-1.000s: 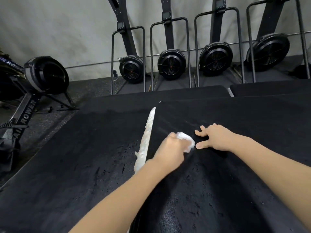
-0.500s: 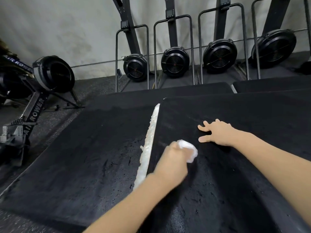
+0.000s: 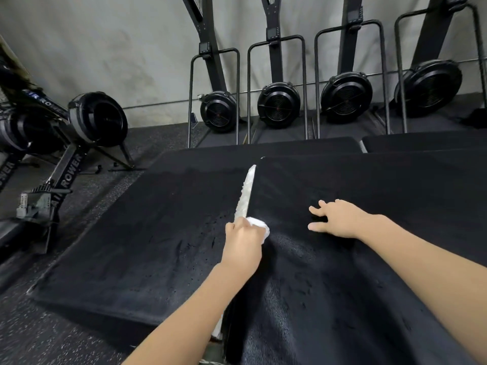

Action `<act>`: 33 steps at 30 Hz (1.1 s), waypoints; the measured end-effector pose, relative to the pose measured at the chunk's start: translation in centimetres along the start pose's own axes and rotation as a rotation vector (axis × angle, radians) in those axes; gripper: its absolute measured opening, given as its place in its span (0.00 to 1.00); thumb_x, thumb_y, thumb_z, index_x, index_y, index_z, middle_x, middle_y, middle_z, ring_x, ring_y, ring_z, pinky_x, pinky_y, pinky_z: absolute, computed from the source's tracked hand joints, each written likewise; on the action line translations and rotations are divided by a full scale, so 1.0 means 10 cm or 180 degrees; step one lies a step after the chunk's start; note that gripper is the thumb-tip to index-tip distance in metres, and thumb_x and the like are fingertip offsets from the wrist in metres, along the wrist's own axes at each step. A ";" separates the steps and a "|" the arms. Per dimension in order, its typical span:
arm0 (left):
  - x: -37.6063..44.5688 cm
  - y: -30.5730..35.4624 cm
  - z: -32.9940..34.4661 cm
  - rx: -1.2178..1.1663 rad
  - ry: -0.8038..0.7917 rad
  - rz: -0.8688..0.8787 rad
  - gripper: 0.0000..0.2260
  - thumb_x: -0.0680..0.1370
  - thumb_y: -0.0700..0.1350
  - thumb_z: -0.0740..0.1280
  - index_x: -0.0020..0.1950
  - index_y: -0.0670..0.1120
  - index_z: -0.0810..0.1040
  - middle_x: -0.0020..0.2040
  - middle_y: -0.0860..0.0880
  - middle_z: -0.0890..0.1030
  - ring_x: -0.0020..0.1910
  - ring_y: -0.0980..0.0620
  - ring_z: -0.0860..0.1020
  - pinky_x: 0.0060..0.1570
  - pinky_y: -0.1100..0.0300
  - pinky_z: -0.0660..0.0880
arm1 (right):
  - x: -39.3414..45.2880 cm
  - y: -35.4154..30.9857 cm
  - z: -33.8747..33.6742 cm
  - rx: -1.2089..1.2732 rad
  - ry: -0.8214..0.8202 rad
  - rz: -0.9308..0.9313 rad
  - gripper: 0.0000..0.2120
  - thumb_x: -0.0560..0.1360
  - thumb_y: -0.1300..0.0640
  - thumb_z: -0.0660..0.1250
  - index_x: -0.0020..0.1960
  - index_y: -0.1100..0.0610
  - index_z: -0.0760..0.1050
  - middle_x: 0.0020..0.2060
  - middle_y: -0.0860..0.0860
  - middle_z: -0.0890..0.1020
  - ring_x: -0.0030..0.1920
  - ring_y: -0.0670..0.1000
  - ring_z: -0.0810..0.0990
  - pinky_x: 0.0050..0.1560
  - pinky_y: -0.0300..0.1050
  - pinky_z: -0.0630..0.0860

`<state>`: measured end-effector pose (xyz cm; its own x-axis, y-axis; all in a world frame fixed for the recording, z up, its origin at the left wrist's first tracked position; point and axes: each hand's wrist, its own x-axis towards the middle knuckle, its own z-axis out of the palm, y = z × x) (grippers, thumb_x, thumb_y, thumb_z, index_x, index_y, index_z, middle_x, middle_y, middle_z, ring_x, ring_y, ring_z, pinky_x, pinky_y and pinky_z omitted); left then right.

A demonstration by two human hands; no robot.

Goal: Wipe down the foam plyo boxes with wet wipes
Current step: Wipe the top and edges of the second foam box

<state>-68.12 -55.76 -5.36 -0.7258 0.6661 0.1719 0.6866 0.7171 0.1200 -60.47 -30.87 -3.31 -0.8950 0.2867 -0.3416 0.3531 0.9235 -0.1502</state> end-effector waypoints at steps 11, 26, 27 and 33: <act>-0.87 0.31 0.02 -0.0652 -0.0285 0.1336 0.25 0.72 0.30 0.57 0.52 0.56 0.81 0.48 0.55 0.76 0.47 0.53 0.56 0.56 0.57 0.68 | -1.28 -0.21 0.42 0.0259 -0.0302 -0.0332 0.37 0.75 0.33 0.65 0.79 0.40 0.55 0.80 0.44 0.50 0.81 0.54 0.46 0.78 0.51 0.54; -1.09 0.51 -0.05 -0.0575 -0.0234 0.1430 0.24 0.66 0.29 0.56 0.48 0.56 0.77 0.41 0.57 0.73 0.38 0.51 0.71 0.42 0.54 0.71 | -1.42 -0.34 0.46 0.0206 -0.0183 -0.0202 0.33 0.78 0.39 0.65 0.80 0.44 0.56 0.80 0.47 0.54 0.79 0.56 0.52 0.73 0.46 0.56; -1.24 0.44 -0.02 -0.0643 -0.0236 0.1547 0.24 0.66 0.29 0.57 0.48 0.56 0.77 0.39 0.57 0.73 0.38 0.51 0.71 0.44 0.54 0.71 | -1.42 -0.34 0.46 0.0219 -0.0179 -0.0200 0.33 0.79 0.40 0.65 0.80 0.44 0.57 0.80 0.48 0.54 0.79 0.56 0.52 0.73 0.46 0.56; -1.41 -0.05 0.02 -0.0202 -0.0123 0.1088 0.26 0.69 0.29 0.56 0.49 0.59 0.77 0.39 0.56 0.75 0.45 0.52 0.72 0.57 0.57 0.64 | -1.41 -0.32 0.50 0.0300 -0.0151 -0.0172 0.33 0.78 0.39 0.65 0.79 0.43 0.58 0.80 0.48 0.54 0.80 0.57 0.50 0.74 0.47 0.54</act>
<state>-58.27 -65.43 -8.00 -0.4536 0.8737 0.1758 0.8907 0.4378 0.1227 -47.62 -39.16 -2.64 -0.9003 0.2228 -0.3739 0.3308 0.9085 -0.2555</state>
